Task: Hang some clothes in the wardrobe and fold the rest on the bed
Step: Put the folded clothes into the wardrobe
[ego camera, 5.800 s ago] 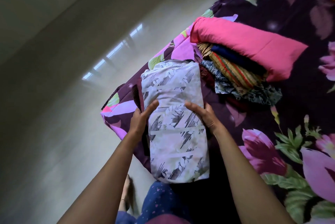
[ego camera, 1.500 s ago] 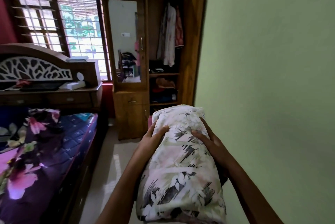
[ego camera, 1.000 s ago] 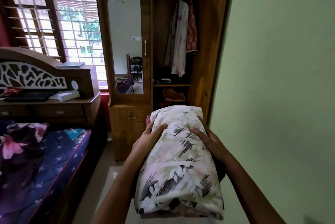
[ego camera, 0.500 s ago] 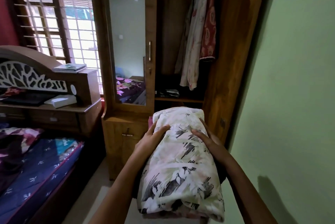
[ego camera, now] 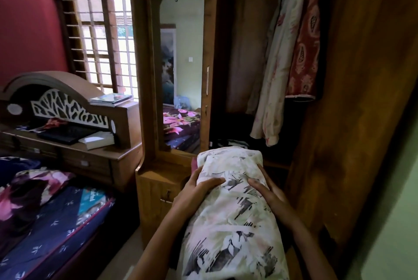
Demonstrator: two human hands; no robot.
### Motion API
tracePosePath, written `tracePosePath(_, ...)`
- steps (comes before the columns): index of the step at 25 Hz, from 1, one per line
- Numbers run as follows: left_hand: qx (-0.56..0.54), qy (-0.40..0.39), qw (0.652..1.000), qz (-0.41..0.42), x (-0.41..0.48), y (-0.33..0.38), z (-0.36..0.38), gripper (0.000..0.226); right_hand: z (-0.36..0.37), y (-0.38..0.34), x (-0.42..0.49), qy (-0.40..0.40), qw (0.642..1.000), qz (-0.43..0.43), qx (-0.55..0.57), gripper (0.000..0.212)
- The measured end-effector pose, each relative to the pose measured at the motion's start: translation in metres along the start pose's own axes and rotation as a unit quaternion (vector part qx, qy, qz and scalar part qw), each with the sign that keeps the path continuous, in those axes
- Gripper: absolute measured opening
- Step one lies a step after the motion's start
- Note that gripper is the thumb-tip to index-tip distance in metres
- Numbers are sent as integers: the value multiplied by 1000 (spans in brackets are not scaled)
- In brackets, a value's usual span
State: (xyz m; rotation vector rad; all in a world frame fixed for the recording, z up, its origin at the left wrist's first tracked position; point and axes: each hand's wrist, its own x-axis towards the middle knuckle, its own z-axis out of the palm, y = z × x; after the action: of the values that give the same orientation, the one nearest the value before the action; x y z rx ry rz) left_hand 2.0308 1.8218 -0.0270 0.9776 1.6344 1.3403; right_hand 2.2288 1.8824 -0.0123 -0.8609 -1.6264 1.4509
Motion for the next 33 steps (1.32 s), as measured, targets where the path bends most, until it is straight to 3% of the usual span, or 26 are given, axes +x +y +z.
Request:
tracePosePath(5,12,8,1000,18,107,21,15,85,-25,12,108,2,999,-39,17,90)
tracePosePath(9,35,2,998,43,193,56,23,85,-43,6,195,41,997,-69,12,73)
tracePosePath(14,54,-2,996,66,282,80,39,85,-68,7,281,69,993,-92,-6,69)
tracePosePath(20,120,5,989,89,366,126,63,105,-91,13,380,106,989,-97,-24,69)
tracePosePath(22,145,-1,984,103,401,150,70,97,-96,4,416,117,988,-91,-45,70)
tracePosePath(24,160,7,980,117,440,180,74,79,-99,-4,457,89,990,-99,-42,97)
tracePosePath(25,185,21,975,123,455,194,77,68,-99,-8,481,83,991,-90,-48,98)
tracePosePath(28,305,48,933,183,478,195,86,48,-94,2,531,41,988,-27,-144,61)
tracePosePath(31,381,16,910,161,488,131,97,41,-75,45,541,0,940,-36,-338,55)
tracePosePath(33,384,1,912,146,486,99,96,45,-67,69,532,29,923,-75,-376,52)
